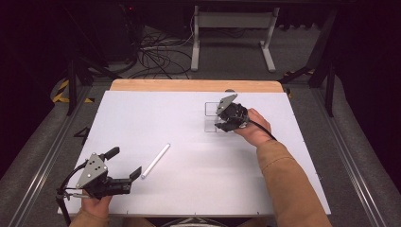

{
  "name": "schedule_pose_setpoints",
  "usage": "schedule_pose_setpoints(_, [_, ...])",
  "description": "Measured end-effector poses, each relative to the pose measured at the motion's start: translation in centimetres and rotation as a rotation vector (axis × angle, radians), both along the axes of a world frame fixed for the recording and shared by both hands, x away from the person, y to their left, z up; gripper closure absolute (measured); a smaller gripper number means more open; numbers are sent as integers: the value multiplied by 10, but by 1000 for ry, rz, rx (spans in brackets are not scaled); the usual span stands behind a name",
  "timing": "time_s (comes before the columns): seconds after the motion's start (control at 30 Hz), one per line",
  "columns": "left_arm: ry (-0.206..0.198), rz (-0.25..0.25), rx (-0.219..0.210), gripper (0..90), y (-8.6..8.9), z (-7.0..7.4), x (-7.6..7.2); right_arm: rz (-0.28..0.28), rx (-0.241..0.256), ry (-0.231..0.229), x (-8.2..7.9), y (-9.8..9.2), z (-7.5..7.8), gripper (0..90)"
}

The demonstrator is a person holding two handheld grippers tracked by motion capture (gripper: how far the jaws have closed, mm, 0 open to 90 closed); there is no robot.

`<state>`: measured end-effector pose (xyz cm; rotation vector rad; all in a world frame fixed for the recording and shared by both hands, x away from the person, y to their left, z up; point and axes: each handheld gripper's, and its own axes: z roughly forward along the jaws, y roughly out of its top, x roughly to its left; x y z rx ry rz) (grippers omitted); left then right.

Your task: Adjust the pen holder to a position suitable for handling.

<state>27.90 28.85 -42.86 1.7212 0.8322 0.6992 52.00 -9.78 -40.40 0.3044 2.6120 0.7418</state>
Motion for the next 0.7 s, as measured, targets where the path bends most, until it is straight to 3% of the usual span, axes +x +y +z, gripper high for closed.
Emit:
schedule_pose_setpoints(0.43, [3, 0, 1, 26, 0, 0, 0, -1, -36, 6, -1, 3, -4, 671])
schedule_pose_setpoints(0.7, [3, 0, 1, 26, 0, 0, 0, 9, -32, -8, -4, 2, -2, 714])
